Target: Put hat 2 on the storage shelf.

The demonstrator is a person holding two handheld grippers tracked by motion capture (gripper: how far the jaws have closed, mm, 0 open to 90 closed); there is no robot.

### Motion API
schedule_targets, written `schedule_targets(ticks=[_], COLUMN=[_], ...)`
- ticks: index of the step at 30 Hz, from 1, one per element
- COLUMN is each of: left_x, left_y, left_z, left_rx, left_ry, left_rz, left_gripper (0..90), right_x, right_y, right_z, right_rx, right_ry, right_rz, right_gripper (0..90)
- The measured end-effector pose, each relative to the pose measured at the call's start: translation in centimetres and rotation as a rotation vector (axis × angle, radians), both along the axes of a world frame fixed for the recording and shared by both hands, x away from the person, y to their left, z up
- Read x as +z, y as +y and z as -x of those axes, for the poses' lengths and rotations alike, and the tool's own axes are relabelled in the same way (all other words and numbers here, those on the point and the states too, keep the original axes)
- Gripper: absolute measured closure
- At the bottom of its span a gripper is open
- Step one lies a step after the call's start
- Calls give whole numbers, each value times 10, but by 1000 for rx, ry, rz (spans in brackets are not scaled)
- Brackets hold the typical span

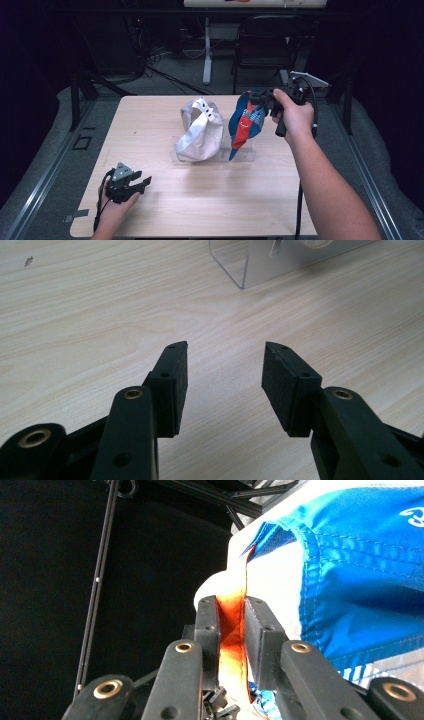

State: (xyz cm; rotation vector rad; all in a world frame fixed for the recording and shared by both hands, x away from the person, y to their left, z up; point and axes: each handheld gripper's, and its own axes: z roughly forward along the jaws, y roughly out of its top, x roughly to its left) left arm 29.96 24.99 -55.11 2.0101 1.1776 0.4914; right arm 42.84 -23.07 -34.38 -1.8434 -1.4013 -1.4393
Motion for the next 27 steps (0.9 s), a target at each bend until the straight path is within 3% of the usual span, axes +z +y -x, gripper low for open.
schedule_targets(ticks=[10, 27], left_x=[-1, -1], left_y=[-1, 1], left_z=[0, 0], left_rx=[3, 2], left_ry=[4, -6], left_rz=[2, -5], left_gripper=[533, 533], right_x=[-21, -19], right_y=[-5, -16], right_z=[4, 14], right_rx=[19, 24], right_ry=[28, 9], right_rz=[34, 81], right_gripper=[774, 727])
